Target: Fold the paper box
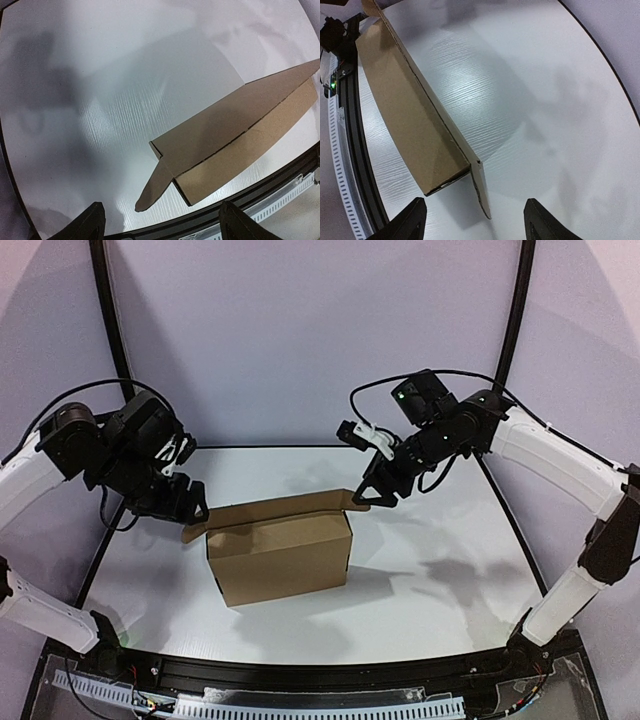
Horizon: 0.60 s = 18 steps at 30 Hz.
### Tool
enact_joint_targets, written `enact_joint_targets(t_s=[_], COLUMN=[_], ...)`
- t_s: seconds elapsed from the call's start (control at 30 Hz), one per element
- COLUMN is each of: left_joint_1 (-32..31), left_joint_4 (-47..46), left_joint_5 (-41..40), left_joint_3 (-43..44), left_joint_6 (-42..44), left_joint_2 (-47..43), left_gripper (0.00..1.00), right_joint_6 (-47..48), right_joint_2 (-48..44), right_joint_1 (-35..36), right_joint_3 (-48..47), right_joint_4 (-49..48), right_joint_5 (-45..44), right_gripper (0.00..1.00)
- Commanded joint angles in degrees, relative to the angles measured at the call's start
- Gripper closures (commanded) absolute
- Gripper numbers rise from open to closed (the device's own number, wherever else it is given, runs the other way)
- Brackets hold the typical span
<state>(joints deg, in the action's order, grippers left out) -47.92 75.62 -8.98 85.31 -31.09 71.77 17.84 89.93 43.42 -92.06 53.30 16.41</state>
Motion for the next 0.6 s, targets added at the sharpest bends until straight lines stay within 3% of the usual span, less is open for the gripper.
enact_joint_targets(t_s=[0.0,0.13,0.37,0.57], left_joint_1=[-0.39,-0.5,-0.49,-0.55], left_joint_4=[3.59,3.17,1.76,1.85], left_joint_5=[1.07,1.86,2.19,2.09], left_joint_3=[1.59,2.07,1.05,0.59], left_joint_6=[2.27,2.12,1.51,1.04], left_joint_2=[0.55,1.75,1.64,3.08], left_gripper=[0.25,0.39,0.47,0.65], right_joint_6=[-0.91,-2.67,-3.89,-5.26], right_joint_2=[1.9,3.76,4.51,4.81], right_joint_1=[1.1,1.31,2.45,2.61], right_joint_3=[-1.9,-3.53,-3.97,-3.99], right_joint_4=[1.23,2.37,3.35,3.15], right_joint_5=[0.73,-0.38,-2.69,-2.89], right_gripper=[0.38,0.45,0.62,0.74])
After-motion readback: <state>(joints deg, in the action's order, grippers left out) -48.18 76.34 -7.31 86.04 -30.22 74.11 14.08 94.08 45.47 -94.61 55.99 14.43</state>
